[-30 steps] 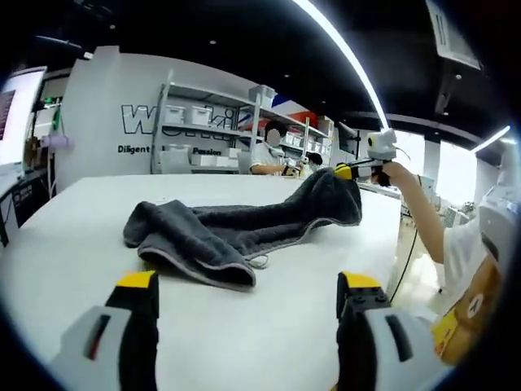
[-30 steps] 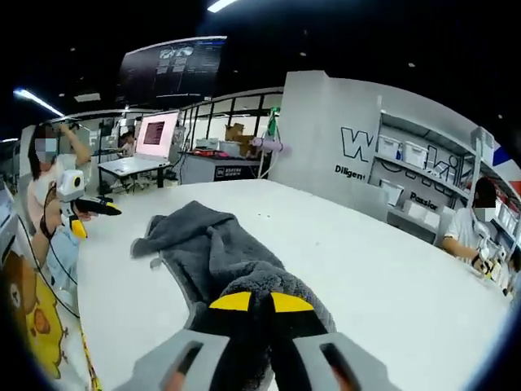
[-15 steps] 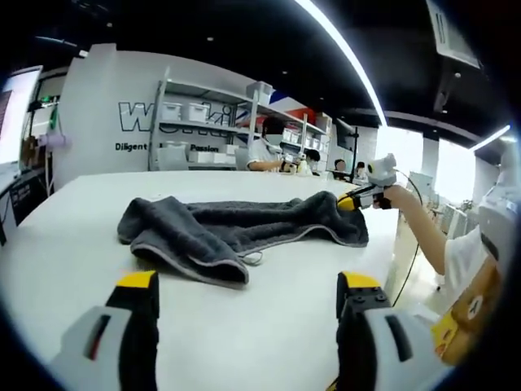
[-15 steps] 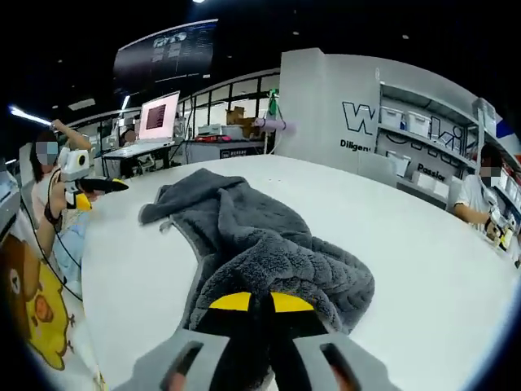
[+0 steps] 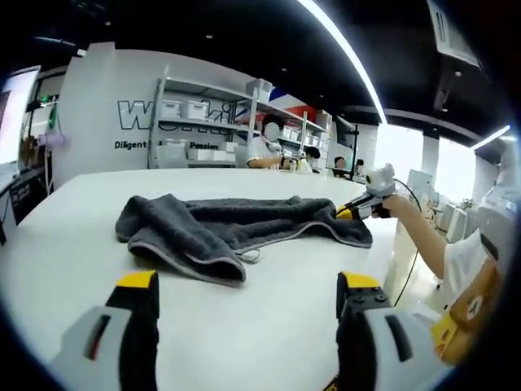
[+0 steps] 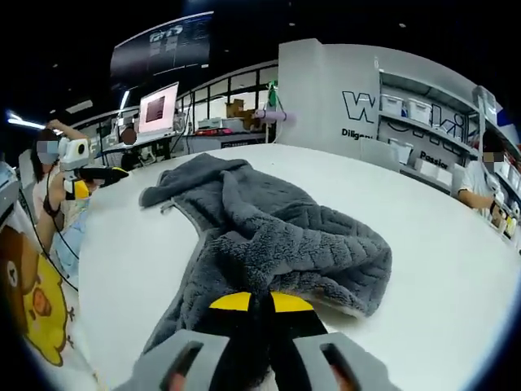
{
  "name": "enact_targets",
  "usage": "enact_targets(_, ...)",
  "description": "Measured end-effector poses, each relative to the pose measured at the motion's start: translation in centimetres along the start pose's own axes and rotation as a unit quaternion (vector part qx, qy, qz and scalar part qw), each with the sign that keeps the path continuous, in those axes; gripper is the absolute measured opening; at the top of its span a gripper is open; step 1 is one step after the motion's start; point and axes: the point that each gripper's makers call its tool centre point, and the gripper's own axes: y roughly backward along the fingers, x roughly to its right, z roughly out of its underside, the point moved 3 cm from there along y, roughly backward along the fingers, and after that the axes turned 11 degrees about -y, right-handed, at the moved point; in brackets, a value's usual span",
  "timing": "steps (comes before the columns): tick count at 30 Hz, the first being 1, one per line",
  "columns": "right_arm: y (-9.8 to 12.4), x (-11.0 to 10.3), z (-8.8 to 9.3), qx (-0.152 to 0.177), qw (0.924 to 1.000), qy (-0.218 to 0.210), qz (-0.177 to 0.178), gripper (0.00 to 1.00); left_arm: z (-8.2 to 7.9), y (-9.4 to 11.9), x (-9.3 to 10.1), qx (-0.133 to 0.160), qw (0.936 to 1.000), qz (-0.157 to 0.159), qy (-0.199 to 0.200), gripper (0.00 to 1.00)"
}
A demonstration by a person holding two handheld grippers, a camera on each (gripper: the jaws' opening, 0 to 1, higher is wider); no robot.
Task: Fold the towel on the table until its edges align and the towel forms a compact rectangular stack.
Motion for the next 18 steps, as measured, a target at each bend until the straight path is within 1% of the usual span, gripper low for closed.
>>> enact_targets(11, 0.08, -0.09, 0.01, 0.005, 1.0, 0.001, -0.003, 0.06, 0.0, -0.27, 0.2, -0.001, 1.0, 0.001, -0.002, 0.95)
enact_targets(18, 0.13, -0.25, 0.19, 0.002, 1.0, 0.0, -0.006, 0.08, 0.12, -0.29, 0.27, -0.003, 1.0, 0.003, -0.001, 0.95)
